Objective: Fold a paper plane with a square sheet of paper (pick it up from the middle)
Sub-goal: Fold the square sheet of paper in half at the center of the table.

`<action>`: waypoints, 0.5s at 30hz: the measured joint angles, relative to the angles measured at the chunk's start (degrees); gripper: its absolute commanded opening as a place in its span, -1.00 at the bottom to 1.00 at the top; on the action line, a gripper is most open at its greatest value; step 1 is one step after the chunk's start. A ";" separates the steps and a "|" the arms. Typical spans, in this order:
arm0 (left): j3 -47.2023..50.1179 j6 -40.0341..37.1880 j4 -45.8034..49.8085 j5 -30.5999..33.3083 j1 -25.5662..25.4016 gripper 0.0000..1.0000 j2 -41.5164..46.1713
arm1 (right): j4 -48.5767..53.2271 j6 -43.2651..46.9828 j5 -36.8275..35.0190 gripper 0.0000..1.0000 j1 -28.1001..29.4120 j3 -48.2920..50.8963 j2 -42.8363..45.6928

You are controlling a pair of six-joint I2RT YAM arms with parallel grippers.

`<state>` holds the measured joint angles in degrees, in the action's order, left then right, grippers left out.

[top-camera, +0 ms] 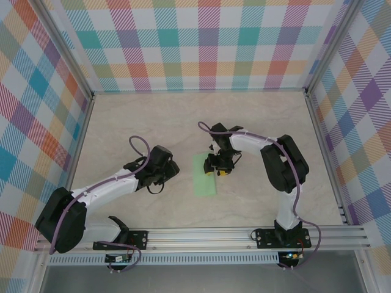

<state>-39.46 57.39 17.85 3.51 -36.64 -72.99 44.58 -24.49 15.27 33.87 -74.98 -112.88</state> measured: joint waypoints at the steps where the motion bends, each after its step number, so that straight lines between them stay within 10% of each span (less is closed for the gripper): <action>1: 0.00 -0.11 0.00 -0.07 0.00 -0.04 0.00 | 0.11 -0.28 -0.07 0.10 0.00 -0.13 -0.09; 15: 0.00 -0.94 -0.46 -1.53 0.04 -0.04 -0.07 | 0.94 -0.70 -0.11 0.09 0.00 -0.96 -0.94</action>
<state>-39.46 56.45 17.39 1.98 -36.60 -73.06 45.52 -25.19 15.16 33.87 -75.94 -113.82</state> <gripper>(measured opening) 0.482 0.548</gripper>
